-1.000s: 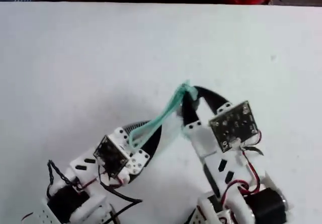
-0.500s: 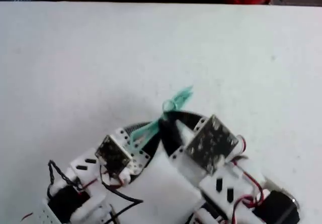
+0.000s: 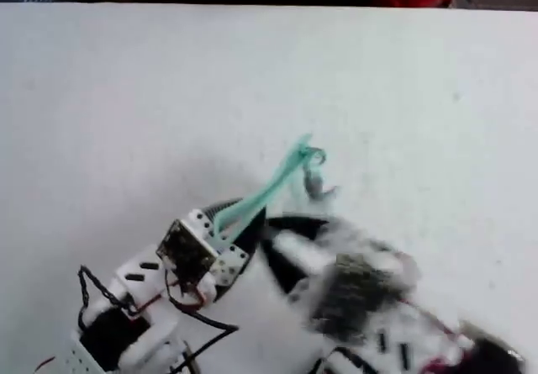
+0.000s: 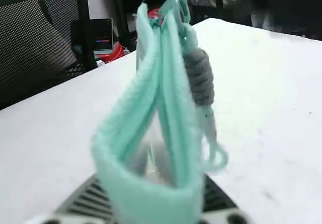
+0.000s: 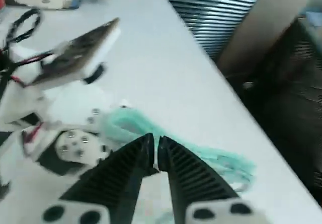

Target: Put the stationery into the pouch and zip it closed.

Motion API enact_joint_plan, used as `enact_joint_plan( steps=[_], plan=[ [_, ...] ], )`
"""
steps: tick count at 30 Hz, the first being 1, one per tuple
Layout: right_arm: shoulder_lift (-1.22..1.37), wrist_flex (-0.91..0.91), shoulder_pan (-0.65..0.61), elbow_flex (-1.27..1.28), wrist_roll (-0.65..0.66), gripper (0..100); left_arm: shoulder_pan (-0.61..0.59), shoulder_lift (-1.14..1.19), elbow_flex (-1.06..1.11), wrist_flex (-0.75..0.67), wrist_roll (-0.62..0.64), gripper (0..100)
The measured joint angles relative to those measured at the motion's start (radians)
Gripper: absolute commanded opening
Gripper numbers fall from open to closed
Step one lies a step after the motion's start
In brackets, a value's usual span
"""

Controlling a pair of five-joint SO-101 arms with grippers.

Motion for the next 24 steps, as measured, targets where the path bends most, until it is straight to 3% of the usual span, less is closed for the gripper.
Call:
enact_joint_plan(
  steps=[4, 6, 10, 12, 15, 18, 24],
  plan=[
    [-0.003, -0.029, 0.302, -0.138, 0.071, 2.7, -0.006, 0.000, 0.000, 0.000, 0.000, 2],
    [-0.003, -0.072, 0.420, -0.117, 0.107, 8.0, -0.006, 0.000, 0.000, 0.000, 0.000, 2],
    [-0.002, -0.210, 0.537, 0.060, 0.180, 20.4, -0.006, 0.000, 0.000, 0.003, 0.000, 2],
    [0.002, -0.278, 0.591, 0.163, 0.190, 21.0, -0.006, -0.008, 0.000, 0.018, -0.018, 2],
    [0.015, -0.282, 0.605, 0.215, 0.193, 18.9, -0.006, -0.011, 0.000, 0.026, -0.044, 2],
    [-0.017, -0.216, 0.542, 0.212, 0.173, 18.7, -0.006, -0.011, 0.000, 0.026, -0.051, 2],
    [-0.038, -0.152, 0.462, 0.158, -0.064, 18.7, -0.006, -0.011, 0.000, 0.026, -0.051, 2]
  ],
)
